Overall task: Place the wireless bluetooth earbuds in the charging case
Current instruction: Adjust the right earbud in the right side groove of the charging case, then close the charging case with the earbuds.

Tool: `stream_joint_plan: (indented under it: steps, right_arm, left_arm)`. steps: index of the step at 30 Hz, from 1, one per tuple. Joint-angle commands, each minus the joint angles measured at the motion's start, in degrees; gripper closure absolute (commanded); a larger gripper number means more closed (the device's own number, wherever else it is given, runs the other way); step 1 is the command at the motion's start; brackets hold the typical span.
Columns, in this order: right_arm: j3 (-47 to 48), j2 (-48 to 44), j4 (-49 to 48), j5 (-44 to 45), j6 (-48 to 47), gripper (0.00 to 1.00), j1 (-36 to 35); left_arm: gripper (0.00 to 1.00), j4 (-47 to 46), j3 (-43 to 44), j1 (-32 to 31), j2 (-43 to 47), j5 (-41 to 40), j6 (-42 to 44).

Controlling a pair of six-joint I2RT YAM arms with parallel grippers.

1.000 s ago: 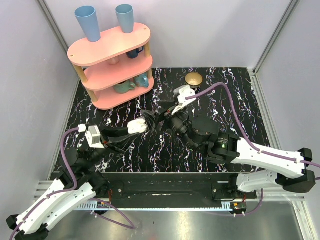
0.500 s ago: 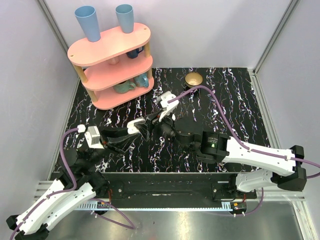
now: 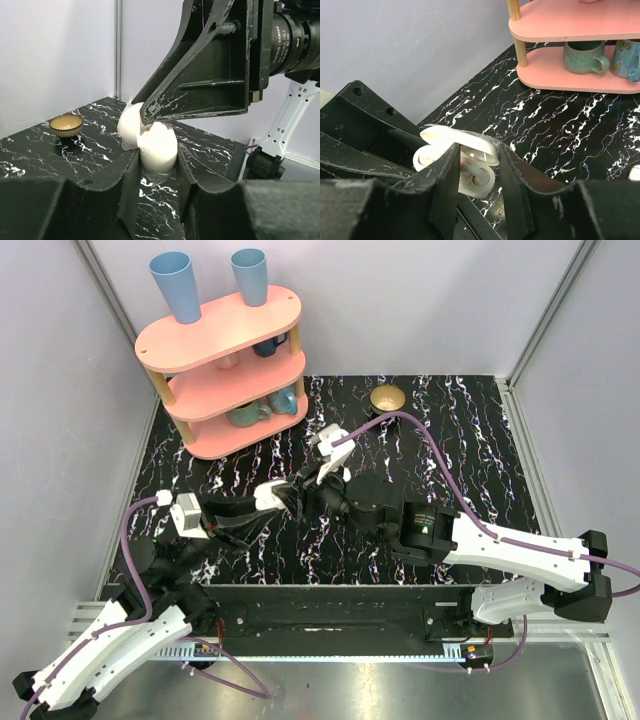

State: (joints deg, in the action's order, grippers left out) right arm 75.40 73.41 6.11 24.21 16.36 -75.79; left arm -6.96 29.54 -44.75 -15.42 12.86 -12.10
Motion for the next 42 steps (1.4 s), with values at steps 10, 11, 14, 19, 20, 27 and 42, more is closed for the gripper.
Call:
stream_joint_plan:
  steps: [10, 11, 14, 19, 20, 27, 42]
  right_arm:
    - [-1.83, -5.19, -5.12, -0.39, -2.56, 0.41, -0.24]
    - [-2.61, -5.64, -5.58, -0.48, -2.74, 0.4, -0.24]
    - [-4.02, -7.31, -10.23, -0.56, -3.7, 0.37, -0.24]
    - [-5.34, -9.16, -12.0, 1.89, -2.83, 0.31, -0.24]
    - [-5.43, -9.33, -11.74, 4.59, -1.43, 0.25, -0.24]
    - [1.15, -7.06, 5.11, -6.7, 14.74, 0.11, 11.61]
    - [6.25, 2.18, 9.27, -26.93, 17.66, 0.1, 15.67]
  left_arm:
    - [1.0, -1.92, 1.75, 0.19, 0.83, -1.26, 0.67]
    - [1.0, -1.65, 1.66, 0.19, 0.74, -1.17, 0.67]
    - [1.0, -1.04, 1.75, 0.19, 0.3, -0.56, 0.5]
    - [1.0, -0.86, 1.84, 0.19, -0.49, 0.76, 0.32]
    - [1.0, -0.86, 1.92, 0.19, -0.66, 1.54, 0.32]
    - [1.0, -1.21, 3.76, 0.19, -3.47, 7.26, -0.03]
    - [1.0, -3.41, 6.06, 0.19, -7.7, 14.82, -1.61]
